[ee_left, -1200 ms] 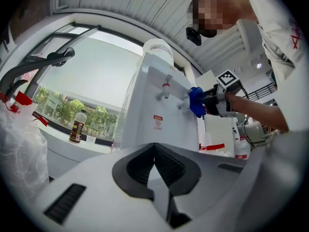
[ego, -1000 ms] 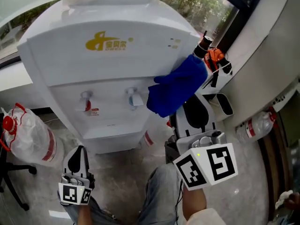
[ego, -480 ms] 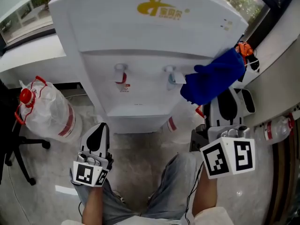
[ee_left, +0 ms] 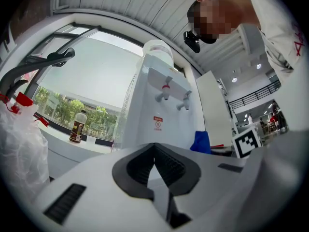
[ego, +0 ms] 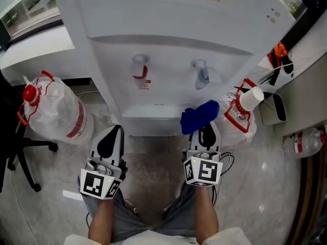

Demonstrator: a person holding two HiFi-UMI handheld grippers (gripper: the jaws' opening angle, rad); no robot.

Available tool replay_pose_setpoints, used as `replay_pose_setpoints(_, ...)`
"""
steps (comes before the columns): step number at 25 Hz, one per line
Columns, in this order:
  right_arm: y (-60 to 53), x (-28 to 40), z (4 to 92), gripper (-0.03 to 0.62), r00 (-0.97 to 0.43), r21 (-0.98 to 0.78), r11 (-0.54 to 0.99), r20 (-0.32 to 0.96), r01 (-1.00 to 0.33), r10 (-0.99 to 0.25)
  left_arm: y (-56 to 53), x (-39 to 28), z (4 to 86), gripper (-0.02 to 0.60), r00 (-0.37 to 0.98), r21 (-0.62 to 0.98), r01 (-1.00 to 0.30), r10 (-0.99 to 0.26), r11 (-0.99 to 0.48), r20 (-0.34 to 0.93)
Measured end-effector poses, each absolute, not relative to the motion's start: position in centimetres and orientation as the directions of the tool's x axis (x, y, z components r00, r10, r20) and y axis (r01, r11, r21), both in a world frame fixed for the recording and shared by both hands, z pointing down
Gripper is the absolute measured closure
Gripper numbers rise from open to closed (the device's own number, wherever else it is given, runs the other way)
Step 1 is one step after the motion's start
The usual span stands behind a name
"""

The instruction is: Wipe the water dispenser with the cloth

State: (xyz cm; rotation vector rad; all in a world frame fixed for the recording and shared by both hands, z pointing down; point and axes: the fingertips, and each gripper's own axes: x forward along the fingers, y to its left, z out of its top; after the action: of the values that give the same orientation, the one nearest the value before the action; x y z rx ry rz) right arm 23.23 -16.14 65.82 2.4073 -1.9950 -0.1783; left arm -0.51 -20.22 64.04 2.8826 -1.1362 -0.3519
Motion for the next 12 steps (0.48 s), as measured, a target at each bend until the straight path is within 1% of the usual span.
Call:
replay_pose_setpoints(5,-16.0,23.4,72.1,0.499,0.214,0.047,-0.214,-0.006,-0.976,-0.977,-20.0,-0.5,63.6,0.571,0.711,0.103,-0.666,-0.671,-0.739,-0.212)
replay_pose_setpoints(12,-16.6,23.2,78.6,0.499,0.283,0.061,-0.277,0.112,-0.959,-0.953,-19.3,-0.2,62.8,0.571,0.713,0.106,-0.656,-0.66,-0.747,-0.237)
